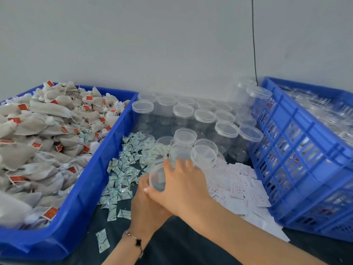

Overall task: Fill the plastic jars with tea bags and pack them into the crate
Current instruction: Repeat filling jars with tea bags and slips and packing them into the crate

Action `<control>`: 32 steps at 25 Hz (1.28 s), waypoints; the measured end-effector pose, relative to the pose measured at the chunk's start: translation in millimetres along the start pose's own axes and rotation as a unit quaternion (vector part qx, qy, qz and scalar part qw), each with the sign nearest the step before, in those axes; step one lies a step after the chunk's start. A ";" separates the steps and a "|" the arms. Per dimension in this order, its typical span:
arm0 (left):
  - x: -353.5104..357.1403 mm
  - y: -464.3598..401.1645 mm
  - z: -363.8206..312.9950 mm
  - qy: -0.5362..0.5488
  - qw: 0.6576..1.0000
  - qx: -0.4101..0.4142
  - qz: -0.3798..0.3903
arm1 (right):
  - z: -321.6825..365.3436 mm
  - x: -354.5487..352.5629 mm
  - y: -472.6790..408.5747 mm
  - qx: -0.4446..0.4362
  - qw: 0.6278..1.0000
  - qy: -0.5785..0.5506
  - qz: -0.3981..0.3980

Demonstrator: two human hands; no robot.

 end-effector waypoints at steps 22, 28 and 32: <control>-3.6 -1.0 -4.8 -0.019 0.998 0.047 -0.037 | -9.1 -6.6 -18.8 -0.173 0.977 -0.079 0.093; -7.3 -1.5 -7.1 -0.003 0.995 0.094 -0.030 | -0.6 -25.3 -19.2 -0.273 0.922 -0.115 0.250; -7.3 -3.0 -5.7 0.011 0.995 0.098 -0.022 | 3.9 -30.9 -24.3 -0.163 0.976 0.019 0.141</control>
Point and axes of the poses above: each hand's wrist, its own y-axis away from the middle knuckle, its own x-axis out of the palm, z = x × y, the point moved 5 cm from there along -y, towards the middle knuckle, and after that the axes turned 4 degrees about y, right-handed, at the moved point
